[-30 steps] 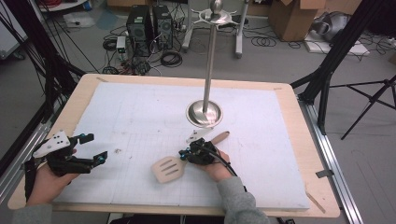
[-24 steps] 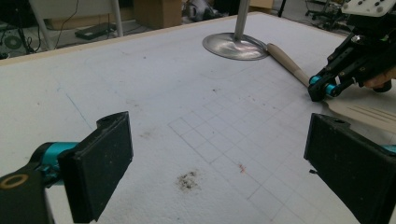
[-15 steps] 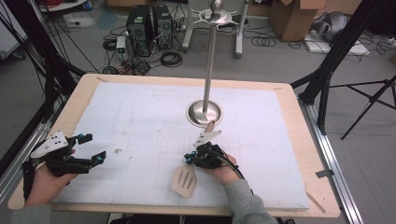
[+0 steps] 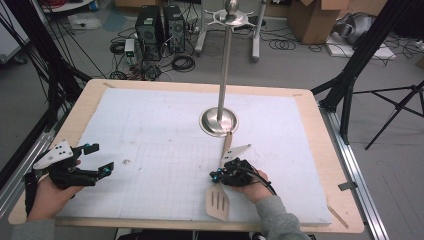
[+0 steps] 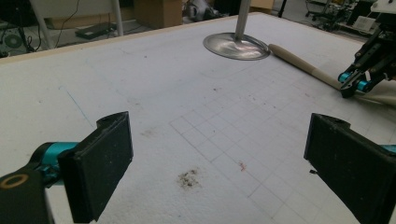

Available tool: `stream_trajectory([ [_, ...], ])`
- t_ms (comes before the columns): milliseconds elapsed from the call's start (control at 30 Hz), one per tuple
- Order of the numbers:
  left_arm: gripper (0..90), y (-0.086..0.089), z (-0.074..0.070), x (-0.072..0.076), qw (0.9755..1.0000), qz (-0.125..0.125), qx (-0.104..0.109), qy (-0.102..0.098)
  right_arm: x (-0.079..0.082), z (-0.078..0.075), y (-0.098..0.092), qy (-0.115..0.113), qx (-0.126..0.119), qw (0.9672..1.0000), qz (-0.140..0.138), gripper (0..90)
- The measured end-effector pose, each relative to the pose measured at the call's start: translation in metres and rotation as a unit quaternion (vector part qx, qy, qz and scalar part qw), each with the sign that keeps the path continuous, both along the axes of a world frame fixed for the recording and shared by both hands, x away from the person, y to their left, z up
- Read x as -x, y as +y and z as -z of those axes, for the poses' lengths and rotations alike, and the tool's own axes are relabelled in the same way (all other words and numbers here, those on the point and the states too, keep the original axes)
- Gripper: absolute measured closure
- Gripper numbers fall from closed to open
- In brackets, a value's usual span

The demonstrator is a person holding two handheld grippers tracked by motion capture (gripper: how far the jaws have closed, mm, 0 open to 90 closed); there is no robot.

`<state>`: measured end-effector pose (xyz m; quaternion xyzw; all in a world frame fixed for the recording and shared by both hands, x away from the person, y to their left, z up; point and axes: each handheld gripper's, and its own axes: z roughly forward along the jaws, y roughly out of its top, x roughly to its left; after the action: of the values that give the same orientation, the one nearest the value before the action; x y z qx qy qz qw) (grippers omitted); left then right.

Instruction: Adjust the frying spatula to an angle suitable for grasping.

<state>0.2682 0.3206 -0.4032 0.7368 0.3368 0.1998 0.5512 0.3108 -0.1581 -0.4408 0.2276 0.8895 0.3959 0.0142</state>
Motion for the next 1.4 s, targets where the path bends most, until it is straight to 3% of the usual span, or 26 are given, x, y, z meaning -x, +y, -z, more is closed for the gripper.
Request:
stream_trajectory([
  [500,8.3,-0.002,0.001,-0.001,1.0000,0.000,-0.004,0.001,0.021,0.002,-0.053,0.010,-0.012,0.9999,-0.005,90.0],
  [567,8.3,-0.003,0.001,-0.001,1.0000,0.002,-0.005,0.002,0.020,0.003,-0.054,0.019,-0.017,0.9996,-0.008,90.0],
  [633,8.3,-0.003,0.000,-0.002,1.0000,0.002,-0.008,0.000,0.018,0.001,-0.056,0.015,-0.023,0.9996,-0.007,90.0],
  [700,8.3,-0.004,0.001,-0.002,1.0000,0.002,-0.009,0.002,0.013,-0.004,-0.063,0.004,-0.050,0.9987,0.006,90.0],
  [733,8.3,-0.004,0.001,-0.002,1.0000,0.002,-0.009,0.002,0.013,-0.004,-0.063,0.004,-0.050,0.9987,0.006,90.0],
  [767,8.3,-0.004,0.002,-0.002,0.9999,0.002,-0.011,0.004,0.007,-0.008,-0.071,-0.005,-0.075,0.9968,0.029,90.0],
  [867,8.3,-0.005,0.002,-0.003,0.9999,0.003,-0.015,0.003,-0.005,-0.007,-0.083,-0.016,-0.092,0.9932,0.069,90.0],
  [1000,8.3,-0.006,0.002,-0.003,0.9998,0.004,-0.017,0.004,-0.013,-0.003,-0.086,-0.017,-0.089,0.9920,0.089,90.0],
  [1100,8.3,-0.006,0.002,-0.001,0.9998,0.002,-0.018,0.004,-0.021,0.005,-0.082,-0.019,-0.065,0.9924,0.102,90.0],
  [1300,8.3,-0.003,0.003,0.000,0.9998,-0.002,-0.019,0.007,-0.026,0.007,-0.083,-0.015,-0.063,0.9924,0.105,90.0],
  [1400,8.3,-0.003,0.004,0.001,0.9998,-0.003,-0.020,0.008,-0.028,0.009,-0.076,-0.004,-0.035,0.9954,0.089,90.0],
])
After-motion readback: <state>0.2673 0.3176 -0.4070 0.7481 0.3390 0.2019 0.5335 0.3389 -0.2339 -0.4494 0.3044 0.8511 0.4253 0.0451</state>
